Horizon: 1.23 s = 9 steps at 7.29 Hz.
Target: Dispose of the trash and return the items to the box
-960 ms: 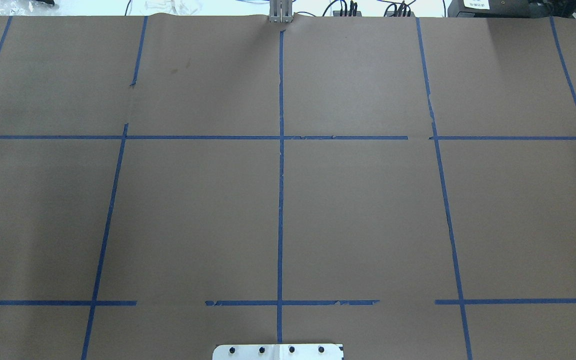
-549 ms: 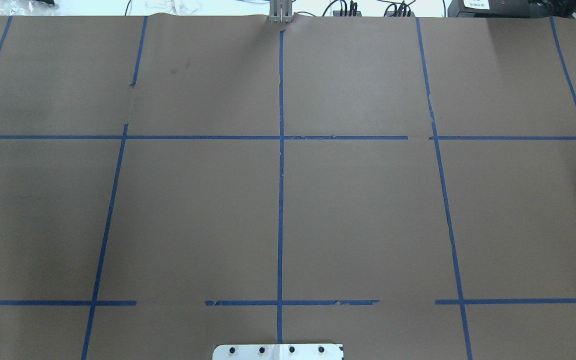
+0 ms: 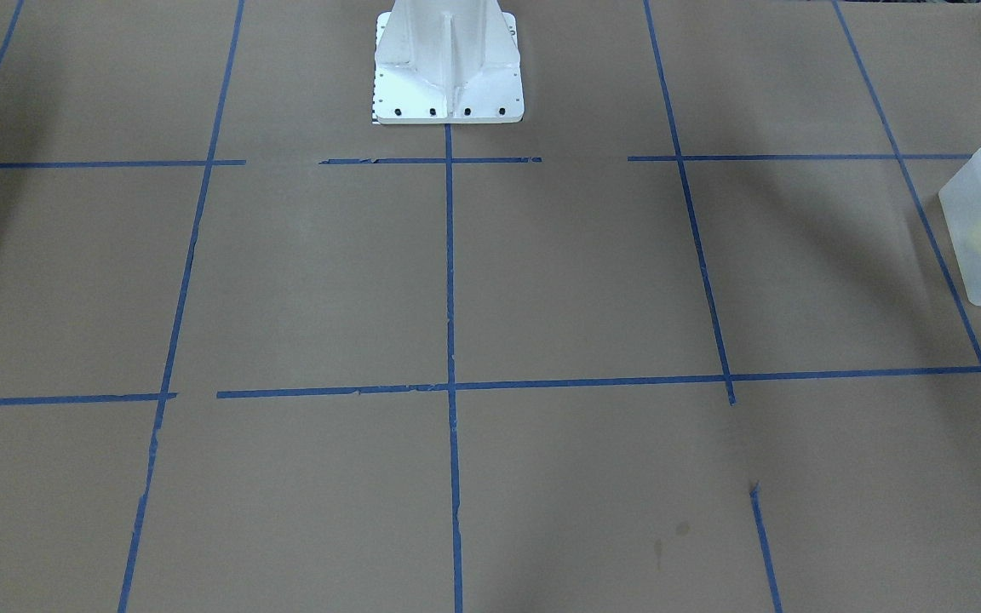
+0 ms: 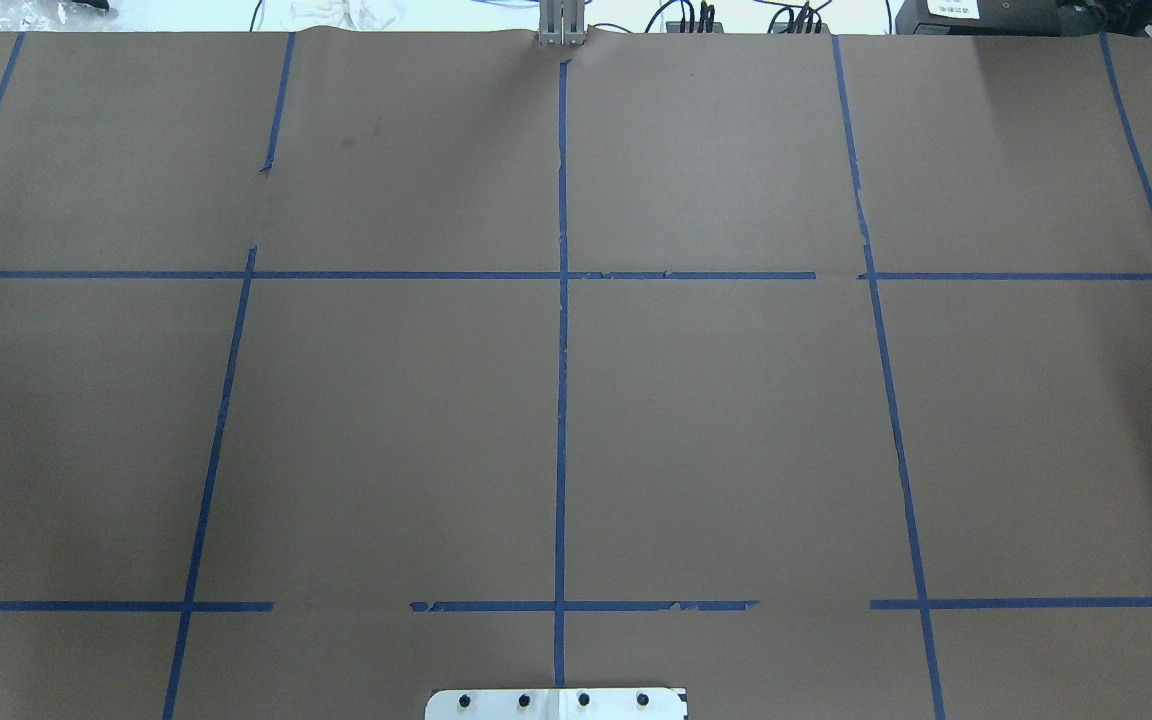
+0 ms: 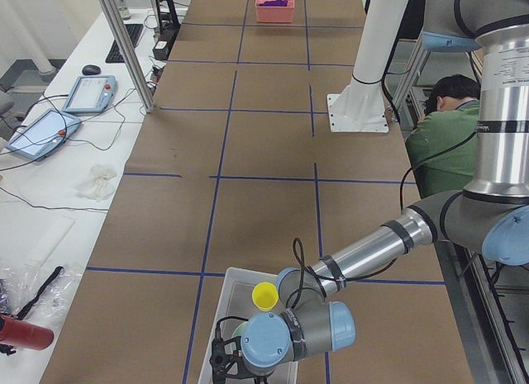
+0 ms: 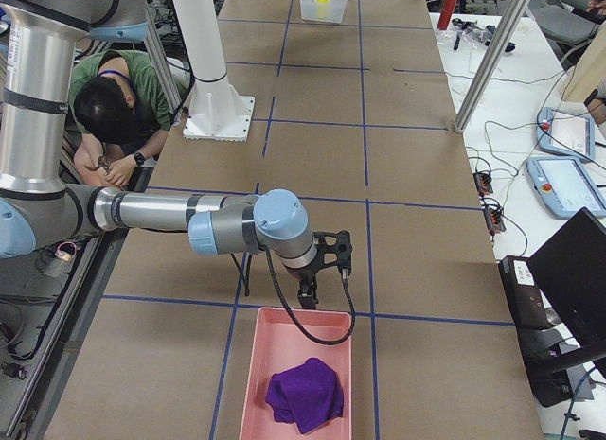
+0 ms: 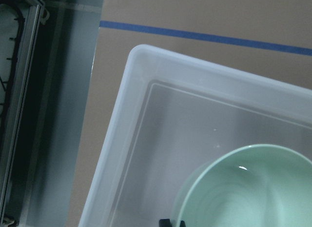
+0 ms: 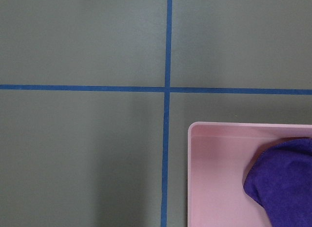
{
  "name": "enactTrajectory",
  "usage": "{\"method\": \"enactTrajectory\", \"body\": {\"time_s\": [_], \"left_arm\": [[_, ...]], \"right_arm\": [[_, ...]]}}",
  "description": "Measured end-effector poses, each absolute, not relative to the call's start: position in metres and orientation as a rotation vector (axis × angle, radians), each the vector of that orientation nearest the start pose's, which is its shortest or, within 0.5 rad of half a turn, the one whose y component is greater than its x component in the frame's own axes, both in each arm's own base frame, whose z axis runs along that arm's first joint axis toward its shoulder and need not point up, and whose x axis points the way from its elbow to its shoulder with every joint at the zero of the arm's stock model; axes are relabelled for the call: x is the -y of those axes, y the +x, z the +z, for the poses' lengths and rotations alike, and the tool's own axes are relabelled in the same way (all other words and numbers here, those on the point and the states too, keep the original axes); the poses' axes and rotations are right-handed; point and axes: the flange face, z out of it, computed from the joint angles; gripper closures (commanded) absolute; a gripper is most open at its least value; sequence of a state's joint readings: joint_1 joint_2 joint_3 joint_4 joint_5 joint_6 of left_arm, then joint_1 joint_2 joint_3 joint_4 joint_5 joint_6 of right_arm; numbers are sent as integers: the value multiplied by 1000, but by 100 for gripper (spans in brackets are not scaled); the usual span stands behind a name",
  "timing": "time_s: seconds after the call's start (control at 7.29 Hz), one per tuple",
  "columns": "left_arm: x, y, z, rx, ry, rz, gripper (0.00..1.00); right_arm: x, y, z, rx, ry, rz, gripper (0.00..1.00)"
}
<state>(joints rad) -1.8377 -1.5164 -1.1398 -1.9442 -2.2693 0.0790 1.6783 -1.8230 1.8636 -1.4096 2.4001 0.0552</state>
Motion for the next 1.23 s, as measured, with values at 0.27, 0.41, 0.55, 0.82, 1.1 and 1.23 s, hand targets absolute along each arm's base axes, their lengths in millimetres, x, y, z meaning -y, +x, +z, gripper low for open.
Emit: {"method": "enactTrajectory", "body": {"time_s": [0.27, 0.41, 0.55, 0.82, 1.1, 1.23], "left_arm": [[385, -180, 853, -661, 56, -216, 0], [398, -185, 830, -644, 106, -197, 0], [416, -189, 785, -633, 177, -172, 0], [449, -192, 673, -628, 296, -125, 0], [467, -160, 608, -635, 344, -31, 0], [471, -144, 601, -638, 342, 3, 0]], "right_arm": [[391, 89, 592, 830, 200, 75, 0], [391, 86, 589, 831, 198, 73, 0], [391, 83, 588, 830, 195, 69, 0], [387, 80, 592, 824, 186, 58, 0], [382, 79, 599, 824, 172, 62, 0], [380, 79, 601, 822, 168, 64, 0]]}}
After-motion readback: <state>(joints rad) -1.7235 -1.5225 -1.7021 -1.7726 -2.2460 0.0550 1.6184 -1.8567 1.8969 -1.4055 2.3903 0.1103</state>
